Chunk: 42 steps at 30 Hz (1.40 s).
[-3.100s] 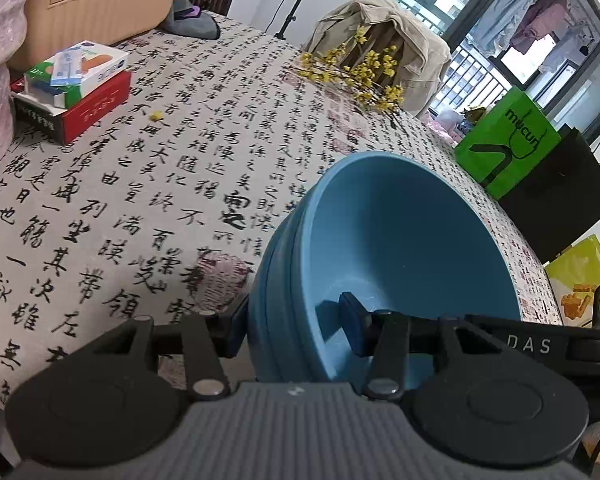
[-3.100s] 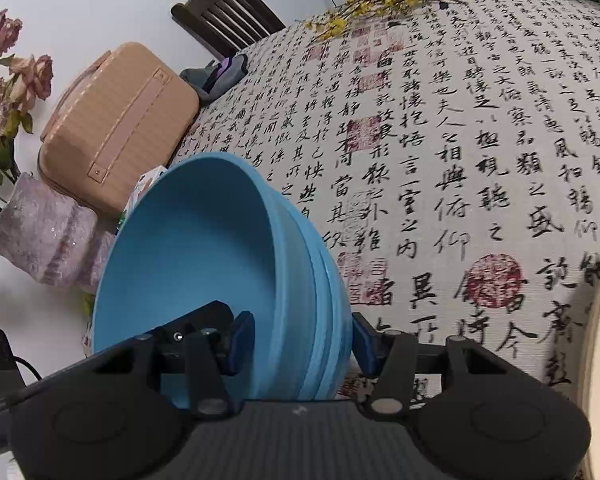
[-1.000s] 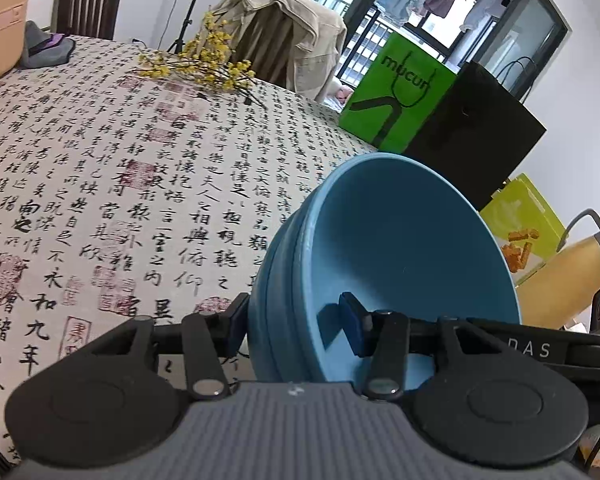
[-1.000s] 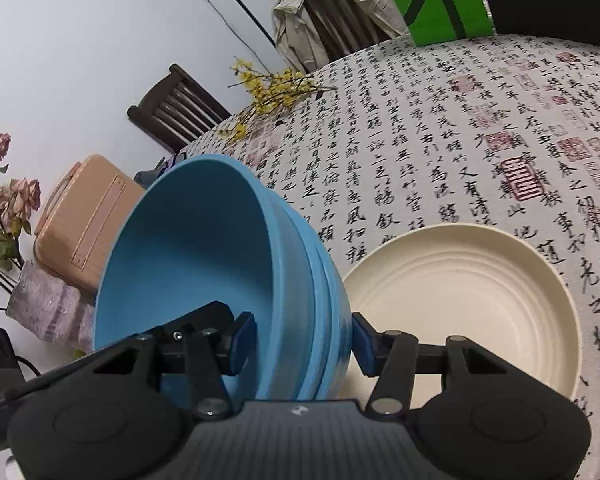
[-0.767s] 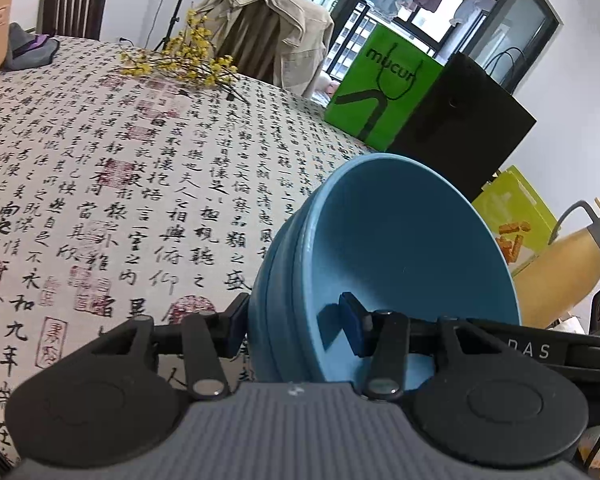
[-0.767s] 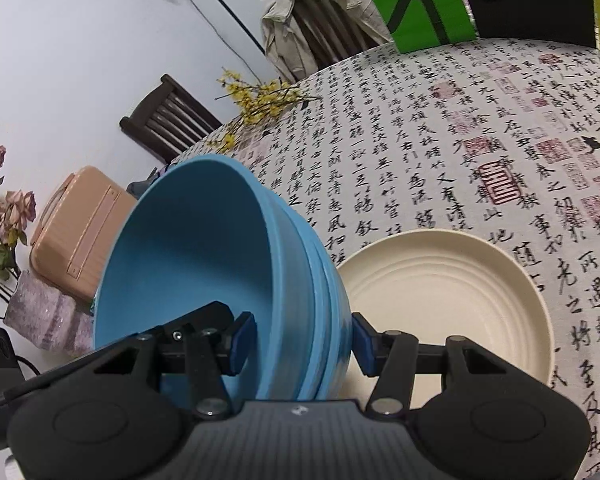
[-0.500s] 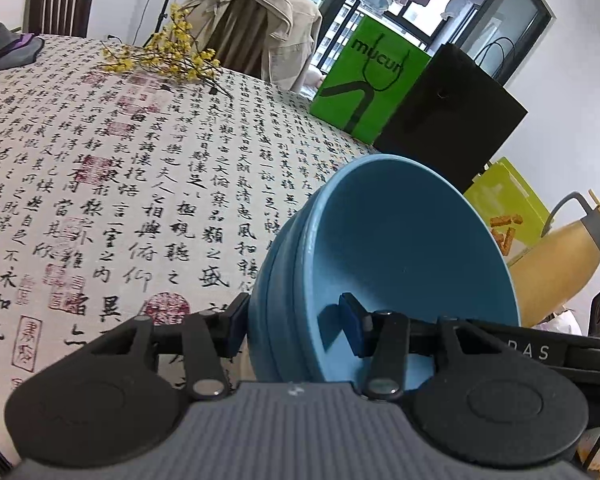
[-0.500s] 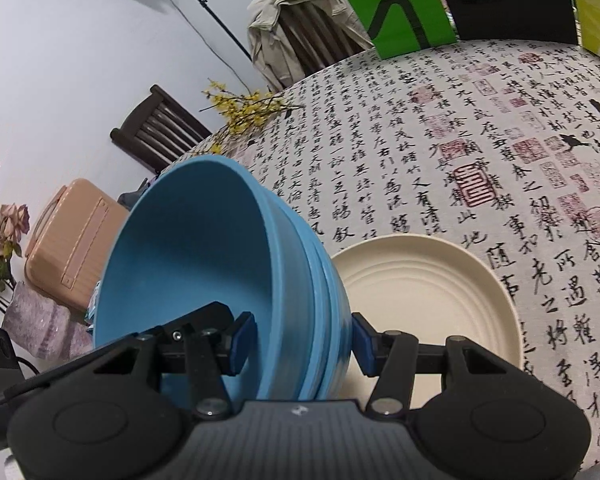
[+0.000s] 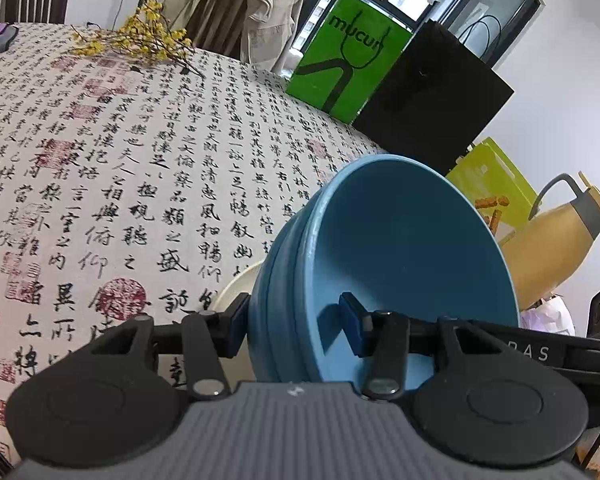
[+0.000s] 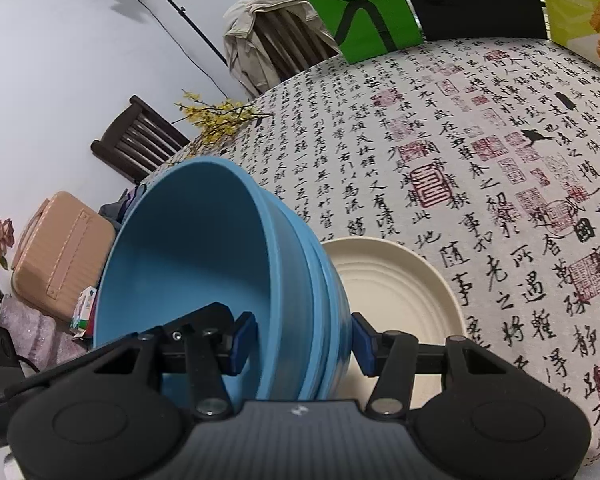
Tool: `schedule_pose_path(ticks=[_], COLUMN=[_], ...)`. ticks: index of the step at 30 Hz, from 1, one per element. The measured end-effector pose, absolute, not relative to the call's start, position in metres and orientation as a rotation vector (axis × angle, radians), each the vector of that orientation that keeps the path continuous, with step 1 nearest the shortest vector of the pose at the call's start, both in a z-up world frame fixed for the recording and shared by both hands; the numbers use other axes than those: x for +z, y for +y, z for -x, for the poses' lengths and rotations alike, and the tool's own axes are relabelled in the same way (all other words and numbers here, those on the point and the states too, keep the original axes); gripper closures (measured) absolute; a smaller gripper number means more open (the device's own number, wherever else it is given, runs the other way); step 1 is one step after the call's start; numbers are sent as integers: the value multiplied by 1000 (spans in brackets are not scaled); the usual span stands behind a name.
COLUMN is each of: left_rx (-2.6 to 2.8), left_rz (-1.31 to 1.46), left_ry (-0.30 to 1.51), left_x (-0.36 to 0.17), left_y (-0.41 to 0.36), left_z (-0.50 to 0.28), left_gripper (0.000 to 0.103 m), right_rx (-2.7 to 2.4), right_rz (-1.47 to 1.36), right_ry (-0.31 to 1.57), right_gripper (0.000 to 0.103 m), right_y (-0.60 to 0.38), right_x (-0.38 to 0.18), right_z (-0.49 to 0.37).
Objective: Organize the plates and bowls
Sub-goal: 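Lower the bowl stack onto the cream plates and open both grippers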
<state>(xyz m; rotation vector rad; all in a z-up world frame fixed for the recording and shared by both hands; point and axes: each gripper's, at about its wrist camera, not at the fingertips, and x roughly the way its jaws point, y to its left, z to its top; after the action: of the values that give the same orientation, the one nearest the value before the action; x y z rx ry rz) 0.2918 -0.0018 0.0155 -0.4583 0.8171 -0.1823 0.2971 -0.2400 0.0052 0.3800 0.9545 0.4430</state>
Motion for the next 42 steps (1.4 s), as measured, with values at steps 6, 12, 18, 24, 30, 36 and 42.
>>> schedule_pose_path(ticks=[6,12,18,24,30,36,42], left_rx=[-203,-207,-220,-239,-241,-240,-237], left_rz=[446,440,443,442,434,405,386], left_ry=[841,864,886,895,890,869,813], left_x=[8,-2,-10,-17,-21,-20,-15], left_y=[-9,-14,-17,-20,-22,-25,-20], left_z=[-296,-297,-297,-300,-300,-297,-294], left_gripper=[55,55,55,55,55,54,43], right_rx=[430,420,413,399,393,395,395], right_rz=[-387,-385,-381,-355,-313,-287,-295], right_ry=[971,993,1007,995,971,951,923], right_gripper=[52,52,52,52,51,50,50], right_y=[-248,-251,-254,-257,-253,-250,-257], right_x=[-4,-13,-22,-26,-27,-25,-22], right_z=[-296,-296,-296,-294,-290,-291,-292])
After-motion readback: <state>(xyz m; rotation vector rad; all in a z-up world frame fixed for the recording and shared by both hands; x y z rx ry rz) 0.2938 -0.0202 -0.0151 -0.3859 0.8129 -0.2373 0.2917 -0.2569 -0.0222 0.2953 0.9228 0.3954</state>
